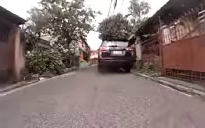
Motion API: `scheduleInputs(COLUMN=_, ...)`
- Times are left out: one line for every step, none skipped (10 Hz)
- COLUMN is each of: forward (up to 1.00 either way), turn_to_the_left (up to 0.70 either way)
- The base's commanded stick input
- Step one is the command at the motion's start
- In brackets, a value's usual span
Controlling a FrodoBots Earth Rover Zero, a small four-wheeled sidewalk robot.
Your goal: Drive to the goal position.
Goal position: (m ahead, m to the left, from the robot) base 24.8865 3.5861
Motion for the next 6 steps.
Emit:
scheduleInputs(forward=0.70, turn_to_the_left=0.00)
scheduleInputs(forward=0.70, turn_to_the_left=0.00)
scheduleInputs(forward=0.70, turn_to_the_left=0.00)
scheduleInputs(forward=0.70, turn_to_the_left=0.00)
scheduleInputs(forward=0.70, turn_to_the_left=0.00)
scheduleInputs(forward=0.70, turn_to_the_left=0.00)
